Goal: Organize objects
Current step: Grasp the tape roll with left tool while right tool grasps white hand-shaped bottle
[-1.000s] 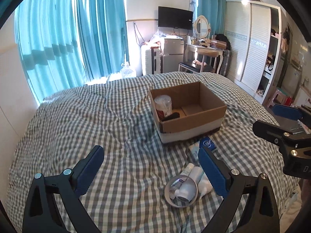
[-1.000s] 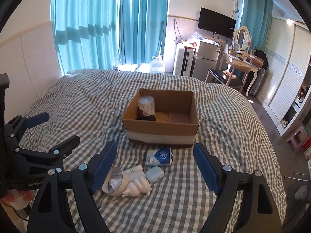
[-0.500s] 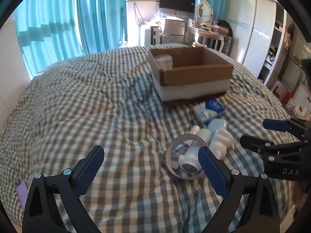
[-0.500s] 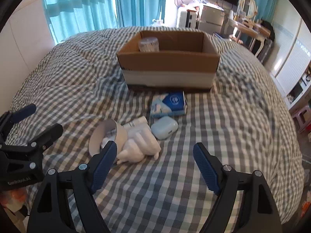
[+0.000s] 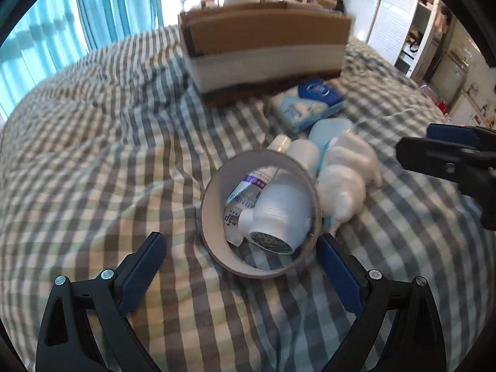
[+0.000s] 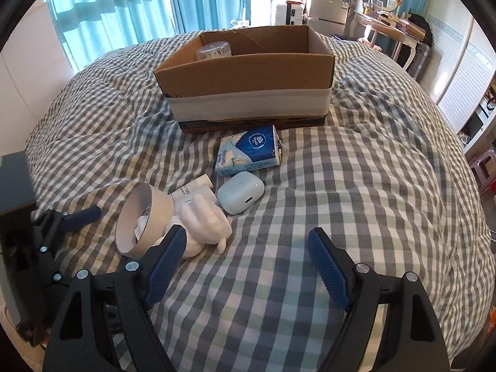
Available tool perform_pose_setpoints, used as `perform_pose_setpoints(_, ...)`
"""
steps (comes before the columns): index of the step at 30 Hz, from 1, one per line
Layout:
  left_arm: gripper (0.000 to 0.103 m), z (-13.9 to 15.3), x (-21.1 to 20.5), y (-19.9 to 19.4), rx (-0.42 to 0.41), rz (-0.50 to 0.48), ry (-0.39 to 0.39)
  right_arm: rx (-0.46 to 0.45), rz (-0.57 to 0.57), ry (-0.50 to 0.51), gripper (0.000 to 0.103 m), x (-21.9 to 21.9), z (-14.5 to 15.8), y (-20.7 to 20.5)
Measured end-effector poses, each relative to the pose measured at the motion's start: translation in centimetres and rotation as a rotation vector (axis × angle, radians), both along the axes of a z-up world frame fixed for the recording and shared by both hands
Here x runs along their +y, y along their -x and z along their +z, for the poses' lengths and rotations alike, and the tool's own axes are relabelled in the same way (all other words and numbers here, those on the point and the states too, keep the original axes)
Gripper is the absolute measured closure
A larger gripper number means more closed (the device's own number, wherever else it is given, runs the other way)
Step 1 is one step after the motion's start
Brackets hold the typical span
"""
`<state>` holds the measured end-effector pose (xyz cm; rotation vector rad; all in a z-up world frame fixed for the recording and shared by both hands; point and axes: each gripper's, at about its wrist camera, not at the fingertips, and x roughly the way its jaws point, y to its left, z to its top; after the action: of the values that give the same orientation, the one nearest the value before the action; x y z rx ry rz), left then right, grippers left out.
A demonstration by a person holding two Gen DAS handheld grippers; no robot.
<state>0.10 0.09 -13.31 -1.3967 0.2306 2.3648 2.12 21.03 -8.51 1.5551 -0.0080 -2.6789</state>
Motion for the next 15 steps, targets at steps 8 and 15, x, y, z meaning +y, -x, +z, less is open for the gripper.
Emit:
perform_pose_setpoints(8,0.003,-2.1,1.0,3.4,-0.090,-0.035,-0.070,-0.014,0.017,0.003,0.022,0.1,-1.1,1.1)
perform_pose_setpoints(15,0.021,-0.1,-0.4,2.4,-0.054,-0.023,-0.154,-0.026,0.029,-0.005,0.022,-0.6,-1.4,1.7)
